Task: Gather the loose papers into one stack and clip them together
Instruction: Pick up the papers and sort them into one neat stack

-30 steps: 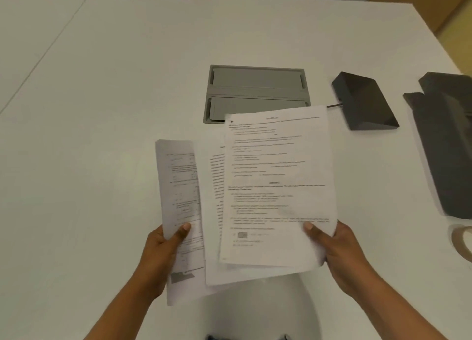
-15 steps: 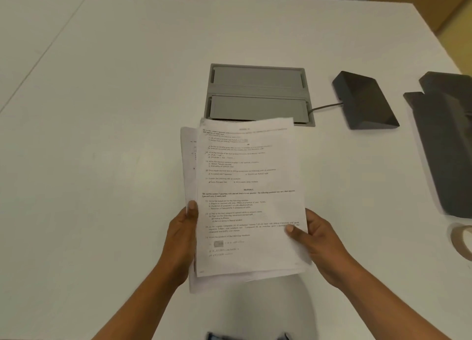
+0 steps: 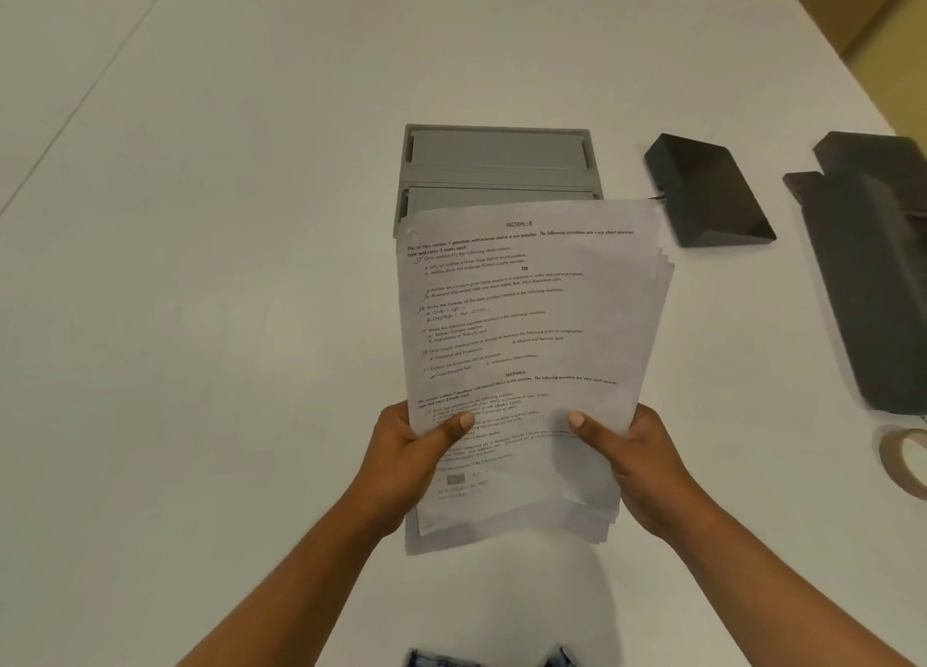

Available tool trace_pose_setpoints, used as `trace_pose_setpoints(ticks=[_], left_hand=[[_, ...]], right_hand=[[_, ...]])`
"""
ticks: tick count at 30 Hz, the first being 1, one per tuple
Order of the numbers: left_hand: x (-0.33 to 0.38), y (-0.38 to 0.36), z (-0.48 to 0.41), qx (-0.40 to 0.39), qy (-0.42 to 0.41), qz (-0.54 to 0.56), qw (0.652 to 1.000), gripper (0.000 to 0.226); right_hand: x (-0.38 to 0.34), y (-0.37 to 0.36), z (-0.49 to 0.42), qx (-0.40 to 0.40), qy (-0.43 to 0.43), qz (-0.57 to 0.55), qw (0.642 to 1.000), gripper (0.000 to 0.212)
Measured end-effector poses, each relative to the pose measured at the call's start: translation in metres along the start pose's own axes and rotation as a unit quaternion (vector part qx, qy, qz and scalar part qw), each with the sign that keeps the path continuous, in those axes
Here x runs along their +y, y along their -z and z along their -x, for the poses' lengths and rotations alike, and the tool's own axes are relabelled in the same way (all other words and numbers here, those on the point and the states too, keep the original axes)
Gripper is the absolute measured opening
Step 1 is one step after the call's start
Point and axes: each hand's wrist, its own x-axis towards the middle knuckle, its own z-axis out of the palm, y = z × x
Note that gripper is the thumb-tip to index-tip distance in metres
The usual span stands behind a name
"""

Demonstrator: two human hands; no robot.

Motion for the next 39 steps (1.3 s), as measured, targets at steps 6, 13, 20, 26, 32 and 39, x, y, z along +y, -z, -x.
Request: trace_pose_setpoints(ticks=[6, 13, 20, 26, 32, 39], left_hand=[[-0.004, -0.003, -0.004, -0.004, -0.024, 0.005, 1.0, 0.02], [-0.051, -0.015, -0.031, 0.075, 0.121, -0.146, 0.979, 0.06], [-0.095, -0.048, -0.057, 0.196, 0.157, -0.508, 0.824, 0.096], [-0.106, -0.048, -0.071, 0.179, 0.128, -0.586, 0.78, 0.118], [-0.078, 0.001, -0.094, 0.261, 0.209, -0.429, 0.839, 0.082], [-0.071, 0.015, -0.101, 0.233, 0.224, -0.321, 0.89, 0.063]], right_hand=[[0.006, 0.014, 0.006, 0.012, -0.004, 0.07, 0.997, 0.033], [0.031, 0.045, 0.015, 0.132, -0.045, 0.033, 0.99, 0.019], [0.042, 0.07, 0.026, 0.181, -0.068, 0.03, 0.981, 0.038], [0.043, 0.08, 0.029, 0.205, -0.063, 0.053, 0.975, 0.041], [0.043, 0.088, 0.032, 0.208, -0.077, 0.037, 0.974, 0.019], [0.048, 0.088, 0.035, 0.201, -0.078, 0.046, 0.975, 0.02]])
